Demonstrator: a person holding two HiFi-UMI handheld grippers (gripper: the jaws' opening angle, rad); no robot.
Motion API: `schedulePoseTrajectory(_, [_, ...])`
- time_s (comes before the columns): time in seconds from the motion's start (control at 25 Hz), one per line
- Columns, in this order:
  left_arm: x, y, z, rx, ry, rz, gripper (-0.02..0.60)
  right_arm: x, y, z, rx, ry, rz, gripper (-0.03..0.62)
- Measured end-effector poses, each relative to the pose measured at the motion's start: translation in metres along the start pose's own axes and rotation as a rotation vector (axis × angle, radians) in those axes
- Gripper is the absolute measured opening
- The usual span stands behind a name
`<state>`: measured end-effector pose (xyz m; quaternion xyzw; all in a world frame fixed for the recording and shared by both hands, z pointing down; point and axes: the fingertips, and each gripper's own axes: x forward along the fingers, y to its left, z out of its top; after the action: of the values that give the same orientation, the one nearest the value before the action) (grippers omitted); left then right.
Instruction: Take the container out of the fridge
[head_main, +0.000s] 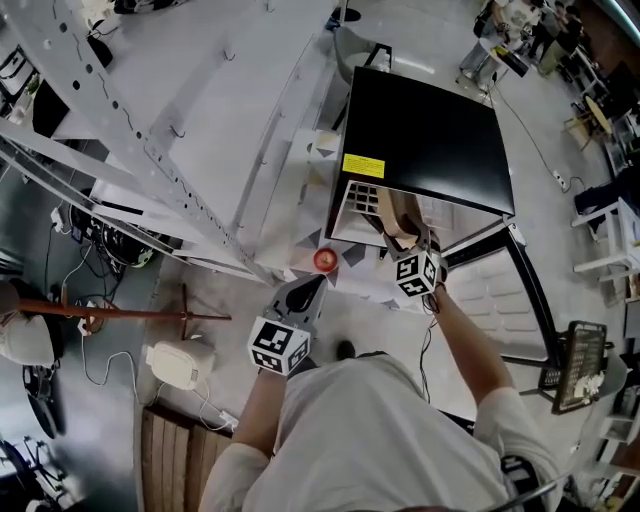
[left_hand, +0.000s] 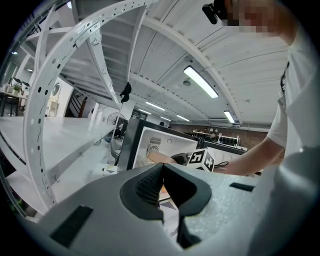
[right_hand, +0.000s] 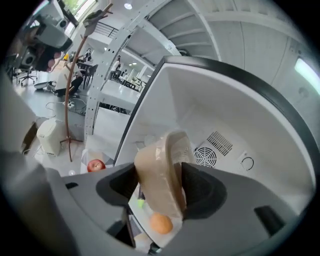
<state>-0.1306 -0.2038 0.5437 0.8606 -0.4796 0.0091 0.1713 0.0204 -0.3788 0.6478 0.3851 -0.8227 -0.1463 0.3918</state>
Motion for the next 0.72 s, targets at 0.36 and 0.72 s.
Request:
schedulePoseTrajectory(0.36, [0.01,-0.013,0.002,0.007,0.005,-0.057,0.005,-0.057,-0.01,0.007,0.303,-0.08,0.027,0.273])
schedulePoseTrajectory(0.72, [0.022,-0.03,0.006,0.031,0.014,-0.121,0.005,-0.114,-0.023,0.01,0.488,-0.156,0.008,0.267])
